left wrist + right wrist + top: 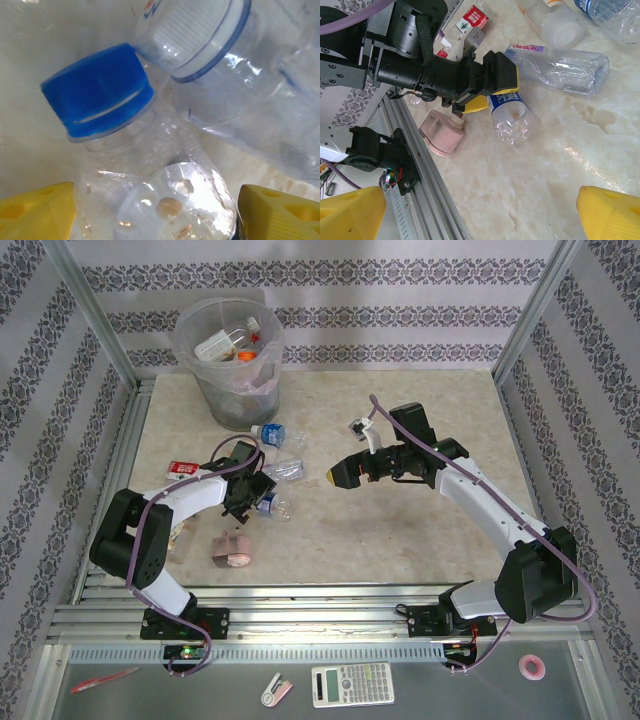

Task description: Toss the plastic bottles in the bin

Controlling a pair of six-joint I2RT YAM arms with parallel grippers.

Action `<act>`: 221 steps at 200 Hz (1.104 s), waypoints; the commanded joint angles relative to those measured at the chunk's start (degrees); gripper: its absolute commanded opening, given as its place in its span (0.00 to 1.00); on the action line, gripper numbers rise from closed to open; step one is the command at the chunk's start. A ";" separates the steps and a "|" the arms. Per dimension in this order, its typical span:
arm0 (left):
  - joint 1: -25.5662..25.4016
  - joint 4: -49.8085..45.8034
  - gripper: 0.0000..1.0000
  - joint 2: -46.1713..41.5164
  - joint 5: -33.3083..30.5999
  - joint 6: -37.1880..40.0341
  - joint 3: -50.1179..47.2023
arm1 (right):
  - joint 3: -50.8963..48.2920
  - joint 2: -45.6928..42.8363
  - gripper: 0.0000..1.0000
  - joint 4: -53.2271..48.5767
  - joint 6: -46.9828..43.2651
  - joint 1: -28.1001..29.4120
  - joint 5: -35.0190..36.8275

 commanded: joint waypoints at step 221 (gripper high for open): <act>1.05 -13.61 0.71 1.18 -1.64 15.54 3.03 | 0.29 1.74 0.98 2.43 0.84 0.50 -0.24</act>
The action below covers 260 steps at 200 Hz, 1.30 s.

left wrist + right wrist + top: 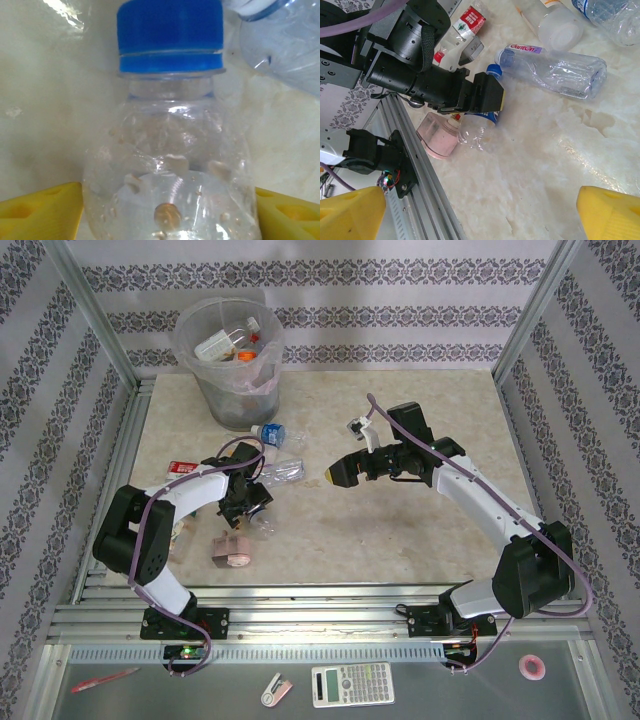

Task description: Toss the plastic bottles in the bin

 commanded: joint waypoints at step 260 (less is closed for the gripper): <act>-2.17 -6.69 0.51 -26.79 -18.50 19.88 13.39 | 2.14 0.59 0.98 -0.02 -0.54 1.16 -0.32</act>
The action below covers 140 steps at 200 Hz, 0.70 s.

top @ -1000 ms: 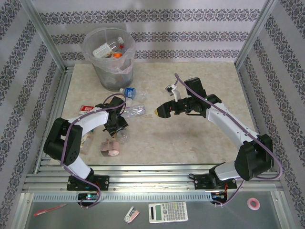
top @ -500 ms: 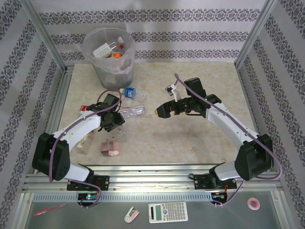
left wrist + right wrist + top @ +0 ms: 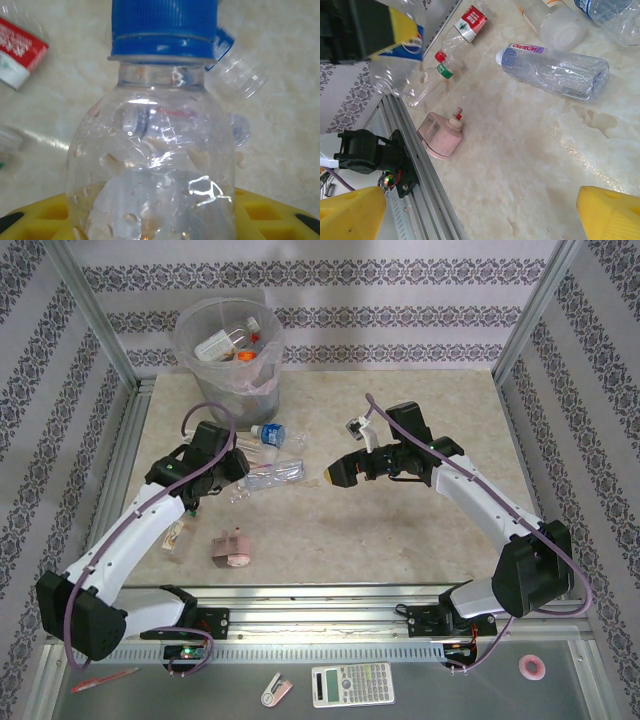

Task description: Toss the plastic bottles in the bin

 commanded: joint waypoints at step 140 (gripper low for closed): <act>-1.01 33.80 0.41 9.66 -6.54 34.95 39.07 | 6.13 3.84 0.98 -0.35 -0.49 0.62 -0.08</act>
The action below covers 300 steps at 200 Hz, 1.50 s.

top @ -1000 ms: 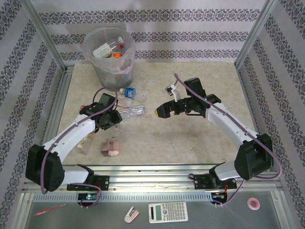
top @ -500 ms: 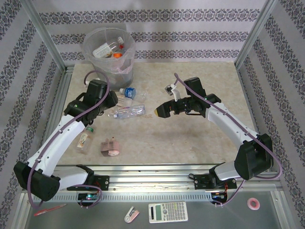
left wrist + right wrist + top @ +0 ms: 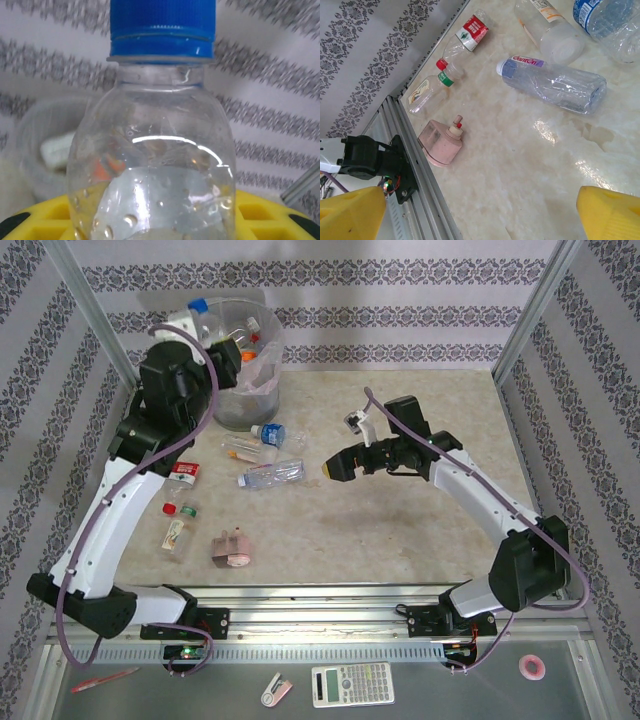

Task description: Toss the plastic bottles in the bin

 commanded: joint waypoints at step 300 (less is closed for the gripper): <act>-5.91 55.84 0.33 4.90 6.53 44.76 -1.27 | 9.74 8.30 0.98 -0.38 0.94 1.08 0.36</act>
